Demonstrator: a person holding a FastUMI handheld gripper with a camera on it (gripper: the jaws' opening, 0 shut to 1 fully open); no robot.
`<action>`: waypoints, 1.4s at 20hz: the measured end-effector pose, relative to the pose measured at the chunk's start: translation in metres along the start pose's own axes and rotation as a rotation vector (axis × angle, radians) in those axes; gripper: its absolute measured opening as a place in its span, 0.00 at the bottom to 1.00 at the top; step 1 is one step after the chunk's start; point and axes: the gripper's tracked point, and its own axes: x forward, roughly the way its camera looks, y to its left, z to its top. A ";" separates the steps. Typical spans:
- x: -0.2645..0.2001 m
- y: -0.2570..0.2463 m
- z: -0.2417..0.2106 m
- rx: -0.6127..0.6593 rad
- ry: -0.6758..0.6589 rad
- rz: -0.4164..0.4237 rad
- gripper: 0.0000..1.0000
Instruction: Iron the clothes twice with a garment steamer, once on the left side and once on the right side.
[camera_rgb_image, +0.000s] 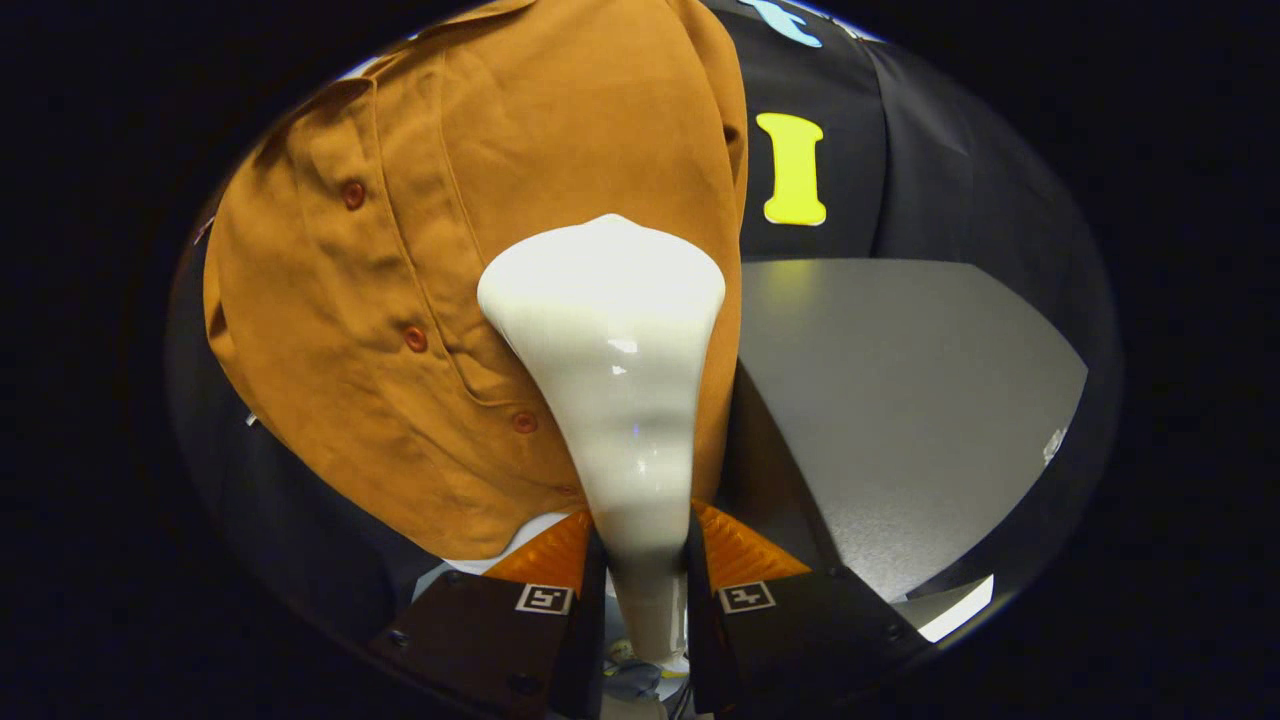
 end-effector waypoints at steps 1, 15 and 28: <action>-0.007 0.003 0.012 -0.008 -0.034 0.008 0.38; -0.093 0.118 0.107 -0.156 -0.328 0.182 0.37; -0.082 0.183 0.100 -0.197 -0.313 0.230 0.38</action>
